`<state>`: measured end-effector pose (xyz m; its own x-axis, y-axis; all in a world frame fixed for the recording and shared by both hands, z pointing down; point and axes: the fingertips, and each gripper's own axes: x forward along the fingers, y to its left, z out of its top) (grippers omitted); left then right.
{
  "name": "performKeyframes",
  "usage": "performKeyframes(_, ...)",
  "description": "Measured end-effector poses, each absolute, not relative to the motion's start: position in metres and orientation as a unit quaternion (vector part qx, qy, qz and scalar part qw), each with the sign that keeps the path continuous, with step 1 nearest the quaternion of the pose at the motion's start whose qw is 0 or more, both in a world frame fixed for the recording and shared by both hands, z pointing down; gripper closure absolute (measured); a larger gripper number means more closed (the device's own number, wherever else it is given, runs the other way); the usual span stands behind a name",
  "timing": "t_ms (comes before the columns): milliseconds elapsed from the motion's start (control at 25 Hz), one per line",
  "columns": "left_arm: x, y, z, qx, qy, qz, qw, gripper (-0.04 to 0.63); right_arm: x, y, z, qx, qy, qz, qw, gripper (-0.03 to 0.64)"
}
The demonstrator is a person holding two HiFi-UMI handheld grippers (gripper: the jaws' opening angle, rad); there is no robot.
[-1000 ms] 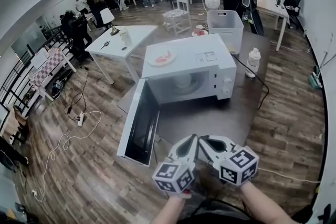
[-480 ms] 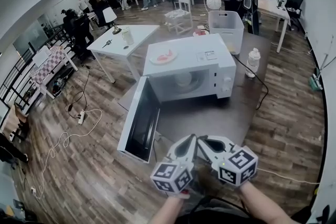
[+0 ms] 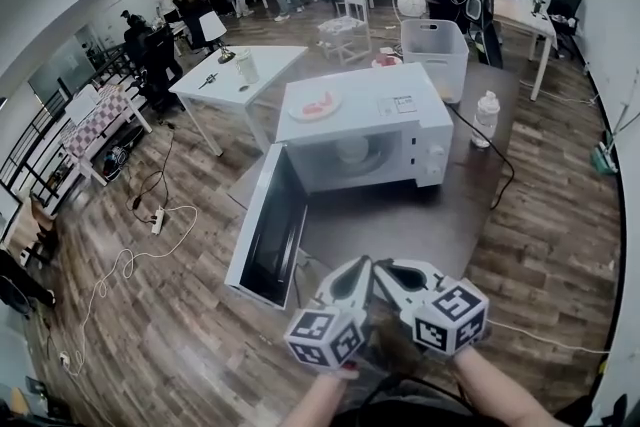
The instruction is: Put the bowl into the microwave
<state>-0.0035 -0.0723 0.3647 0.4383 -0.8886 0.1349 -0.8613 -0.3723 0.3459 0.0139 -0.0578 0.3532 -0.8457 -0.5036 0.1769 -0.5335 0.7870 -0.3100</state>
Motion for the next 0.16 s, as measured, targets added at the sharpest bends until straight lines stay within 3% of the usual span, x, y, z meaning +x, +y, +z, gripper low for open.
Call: performKeyframes(160, -0.0072, -0.0773, 0.3658, 0.827, -0.529, -0.036, 0.184, 0.586, 0.0103, -0.0624, 0.3541, 0.275, -0.944, 0.178, 0.042, 0.616)
